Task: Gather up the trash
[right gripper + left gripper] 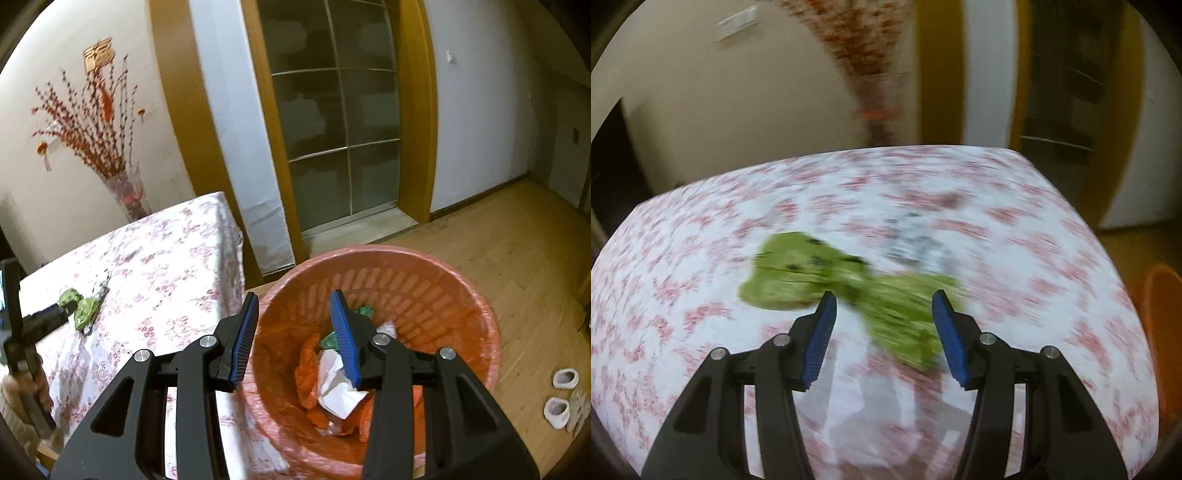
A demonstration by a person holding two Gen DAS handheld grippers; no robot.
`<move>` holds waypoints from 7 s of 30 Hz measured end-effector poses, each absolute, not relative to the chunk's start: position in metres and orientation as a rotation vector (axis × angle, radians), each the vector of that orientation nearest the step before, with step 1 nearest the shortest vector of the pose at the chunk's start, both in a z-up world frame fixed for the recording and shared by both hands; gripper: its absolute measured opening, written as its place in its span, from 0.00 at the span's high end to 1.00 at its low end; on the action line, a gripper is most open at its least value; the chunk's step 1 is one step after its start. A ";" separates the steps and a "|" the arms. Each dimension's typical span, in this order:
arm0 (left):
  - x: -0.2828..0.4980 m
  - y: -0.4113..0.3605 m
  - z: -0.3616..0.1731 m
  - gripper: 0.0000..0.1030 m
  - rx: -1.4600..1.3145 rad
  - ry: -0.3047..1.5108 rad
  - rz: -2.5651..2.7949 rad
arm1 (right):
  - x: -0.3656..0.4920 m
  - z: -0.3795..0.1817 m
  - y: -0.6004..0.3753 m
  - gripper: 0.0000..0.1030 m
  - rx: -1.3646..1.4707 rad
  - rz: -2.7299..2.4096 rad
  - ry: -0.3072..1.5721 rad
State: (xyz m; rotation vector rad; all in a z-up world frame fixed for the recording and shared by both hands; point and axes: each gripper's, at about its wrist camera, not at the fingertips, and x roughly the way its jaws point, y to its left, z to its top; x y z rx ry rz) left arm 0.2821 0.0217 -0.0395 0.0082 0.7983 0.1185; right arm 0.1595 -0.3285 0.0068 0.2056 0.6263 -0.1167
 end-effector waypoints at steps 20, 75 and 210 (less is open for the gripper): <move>0.311 0.080 -0.067 0.83 -0.067 0.894 0.128 | 0.202 -0.001 -0.226 0.59 0.107 0.087 0.698; 0.224 -0.024 0.018 0.83 0.005 0.731 -0.231 | 0.166 0.047 -0.257 0.96 0.221 0.033 0.564; 0.003 -0.029 0.010 0.04 0.015 0.458 -0.082 | -0.040 0.003 -0.238 0.02 0.042 -0.448 0.443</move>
